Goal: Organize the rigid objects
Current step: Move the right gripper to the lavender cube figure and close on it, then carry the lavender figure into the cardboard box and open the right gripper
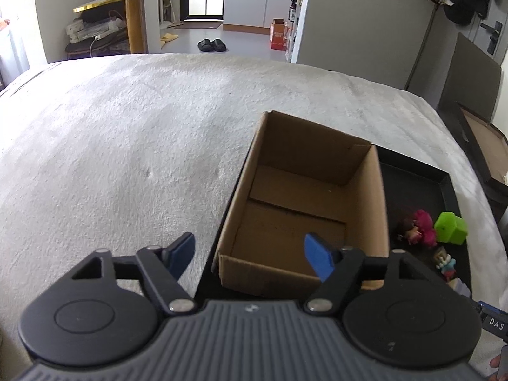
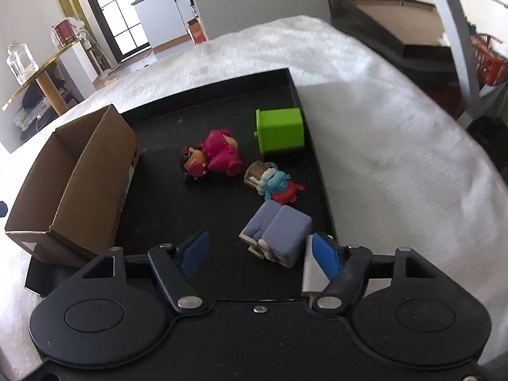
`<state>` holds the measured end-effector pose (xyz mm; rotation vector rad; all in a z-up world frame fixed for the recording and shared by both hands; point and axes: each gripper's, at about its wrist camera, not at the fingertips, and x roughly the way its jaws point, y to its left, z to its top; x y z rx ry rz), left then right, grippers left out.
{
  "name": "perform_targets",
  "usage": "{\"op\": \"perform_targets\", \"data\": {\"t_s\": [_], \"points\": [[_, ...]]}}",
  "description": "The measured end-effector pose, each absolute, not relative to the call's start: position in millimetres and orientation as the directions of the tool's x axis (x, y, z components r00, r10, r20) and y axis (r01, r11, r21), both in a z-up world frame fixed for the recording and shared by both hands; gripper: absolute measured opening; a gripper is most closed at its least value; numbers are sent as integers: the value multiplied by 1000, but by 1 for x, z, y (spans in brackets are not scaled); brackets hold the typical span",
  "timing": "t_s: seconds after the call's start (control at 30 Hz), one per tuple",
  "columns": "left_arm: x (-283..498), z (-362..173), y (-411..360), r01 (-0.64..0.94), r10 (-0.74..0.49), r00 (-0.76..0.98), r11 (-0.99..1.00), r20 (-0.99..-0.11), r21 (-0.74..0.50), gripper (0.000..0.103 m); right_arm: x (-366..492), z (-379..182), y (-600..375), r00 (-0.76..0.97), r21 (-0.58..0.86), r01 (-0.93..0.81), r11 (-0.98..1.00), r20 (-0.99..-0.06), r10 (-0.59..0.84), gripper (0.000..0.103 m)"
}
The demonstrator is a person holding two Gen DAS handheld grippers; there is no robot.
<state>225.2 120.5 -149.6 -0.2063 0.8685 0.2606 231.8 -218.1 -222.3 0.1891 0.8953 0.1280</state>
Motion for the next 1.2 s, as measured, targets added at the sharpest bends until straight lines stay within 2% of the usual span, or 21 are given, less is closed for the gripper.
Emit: {"op": "perform_targets", "data": {"t_s": [0.13, 0.2, 0.37, 0.53, 0.63, 0.67, 0.7, 0.93, 1.0, 1.2], "points": [[232, -161, 128, -354, 175, 612, 933, -771, -69, 66, 244, -233, -214, 601, 225, -24, 974, -775, 194, 69], [234, -166, 131, -377, 191, 613, 924, -767, -71, 58, 248, -236, -210, 602, 213, -29, 977, -777, 187, 69], [241, -180, 133, -393, 192, 603, 916, -774, -79, 49, 255, -245, -208, 601, 195, -32, 980, -780, 174, 68], [244, -193, 133, -387, 173, 583, 918, -794, -84, 45, 256, -250, -200, 606, 146, -59, 988, -781, 152, 67], [245, -196, 132, -387, 172, 578, 918, -798, -83, 42, 256, -253, -197, 610, 116, -74, 990, -780, 137, 59], [244, -197, 132, -389, 172, 580, 918, -797, -85, 39, 256, -254, -197, 612, 105, -77, 991, -780, 130, 48], [244, -197, 132, -388, 169, 582, 917, -795, -89, 35, 257, -255, -198, 613, 101, -80, 992, -780, 128, 45], [239, -195, 131, -392, 184, 611, 915, -770, -92, 22, 254, -243, -193, 621, 100, -120, 988, -769, 153, 44], [236, -193, 132, -389, 180, 621, 916, -763, -100, 15, 254, -238, -189, 626, 101, -131, 986, -763, 162, 44], [229, -192, 138, -373, 133, 645, 914, -753, -159, 13, 252, -220, -171, 641, 104, -170, 980, -744, 190, 44]]}}
